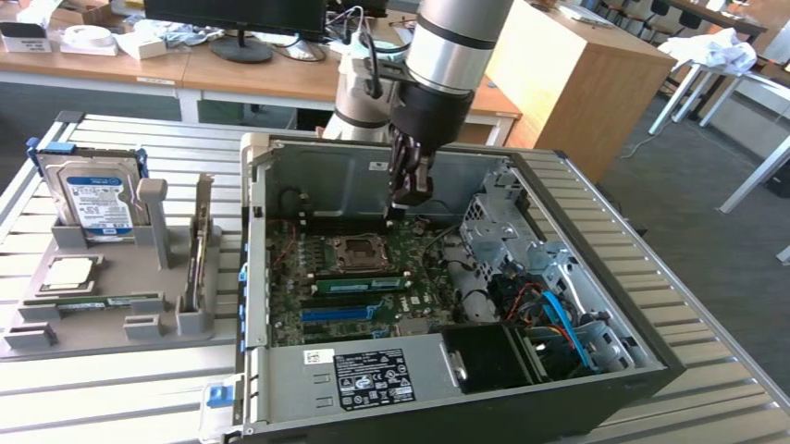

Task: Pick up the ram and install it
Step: 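Press down the ram until it locks into place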

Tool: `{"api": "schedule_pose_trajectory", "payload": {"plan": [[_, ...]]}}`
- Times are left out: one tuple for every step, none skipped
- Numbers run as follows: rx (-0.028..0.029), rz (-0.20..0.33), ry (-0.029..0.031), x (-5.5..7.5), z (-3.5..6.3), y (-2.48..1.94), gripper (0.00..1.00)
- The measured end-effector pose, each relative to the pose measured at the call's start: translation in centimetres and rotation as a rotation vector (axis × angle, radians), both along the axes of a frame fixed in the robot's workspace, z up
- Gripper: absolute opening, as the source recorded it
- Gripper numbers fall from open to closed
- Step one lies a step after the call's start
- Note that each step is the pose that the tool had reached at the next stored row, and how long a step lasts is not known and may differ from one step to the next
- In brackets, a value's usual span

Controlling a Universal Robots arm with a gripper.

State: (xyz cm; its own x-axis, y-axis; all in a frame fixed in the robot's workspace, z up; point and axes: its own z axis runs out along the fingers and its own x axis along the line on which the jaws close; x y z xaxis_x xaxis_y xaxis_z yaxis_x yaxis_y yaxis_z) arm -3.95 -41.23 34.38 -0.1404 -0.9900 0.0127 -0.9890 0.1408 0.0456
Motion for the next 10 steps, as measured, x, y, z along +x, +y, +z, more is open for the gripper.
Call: {"api": "schedule_pose_trajectory", "payload": {"plan": [[0.0000, -0.010, 0.0000, -0.03, 0.00, 0.00, 0.10], [0.0000, -0.020, -0.0001, -0.08, 0.00, 0.00, 0.10], [0.0000, -0.030, 0.0000, -0.13, 0.00, 0.00, 0.10], [0.0000, -0.039, 0.0000, -0.19, 0.00, 0.00, 0.10], [0.0000, -0.049, 0.0000, -0.24, 0.00, 0.00, 0.10], [0.0000, -0.060, -0.0001, -0.29, 0.00, 0.00, 0.10], [0.0000, -0.070, 0.0000, -0.33, 0.00, 0.00, 0.10], [0.0000, -0.081, 0.0000, -0.37, 0.00, 0.00, 0.10], [0.0000, -0.093, 0.0000, -0.39, 0.00, 0.00, 0.10], [0.0000, -0.105, 0.0000, -0.40, 0.00, 0.00, 0.10]]}}
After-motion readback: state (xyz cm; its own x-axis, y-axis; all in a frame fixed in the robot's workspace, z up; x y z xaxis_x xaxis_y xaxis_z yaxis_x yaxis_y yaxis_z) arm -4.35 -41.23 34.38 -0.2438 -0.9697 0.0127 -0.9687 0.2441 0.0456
